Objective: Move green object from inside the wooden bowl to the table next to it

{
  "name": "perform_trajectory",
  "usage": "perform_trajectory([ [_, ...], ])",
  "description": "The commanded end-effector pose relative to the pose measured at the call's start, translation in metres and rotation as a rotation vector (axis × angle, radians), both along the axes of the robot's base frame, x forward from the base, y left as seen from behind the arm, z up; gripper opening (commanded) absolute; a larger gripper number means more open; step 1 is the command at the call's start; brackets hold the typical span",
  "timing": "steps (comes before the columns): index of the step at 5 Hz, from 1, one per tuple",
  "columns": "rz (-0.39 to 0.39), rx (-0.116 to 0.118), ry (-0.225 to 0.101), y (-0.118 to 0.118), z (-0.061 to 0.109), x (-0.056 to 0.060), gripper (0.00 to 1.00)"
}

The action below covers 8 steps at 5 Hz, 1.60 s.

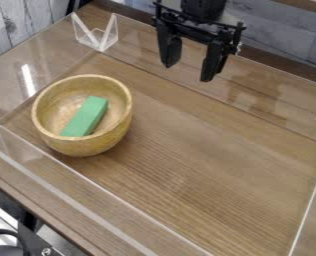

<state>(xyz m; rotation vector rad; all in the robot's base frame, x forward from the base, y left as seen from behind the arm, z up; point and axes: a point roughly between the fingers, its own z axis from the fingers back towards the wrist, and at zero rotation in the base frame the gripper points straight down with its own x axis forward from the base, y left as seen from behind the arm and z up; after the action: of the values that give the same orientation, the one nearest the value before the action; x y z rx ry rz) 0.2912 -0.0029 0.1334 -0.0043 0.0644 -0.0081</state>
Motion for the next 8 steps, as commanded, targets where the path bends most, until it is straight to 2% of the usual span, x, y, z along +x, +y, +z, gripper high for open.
perform_trajectory([
  [1, -0.016, 0.002, 0.023, 0.0, -0.017, -0.01, 1.0],
  [2, 0.001, 0.014, 0.032, 0.026, -0.029, -0.022, 1.0],
  [3, 0.019, 0.023, 0.006, 0.063, -0.035, -0.032, 1.0],
  [4, 0.019, 0.032, -0.026, 0.09, -0.033, -0.044, 1.0],
  [5, 0.016, 0.043, -0.038, 0.107, -0.033, -0.051, 1.0],
  [6, 0.039, 0.053, -0.04, 0.111, -0.05, -0.053, 1.0],
  [8, 0.085, 0.058, -0.032, 0.108, -0.083, -0.046, 1.0],
])
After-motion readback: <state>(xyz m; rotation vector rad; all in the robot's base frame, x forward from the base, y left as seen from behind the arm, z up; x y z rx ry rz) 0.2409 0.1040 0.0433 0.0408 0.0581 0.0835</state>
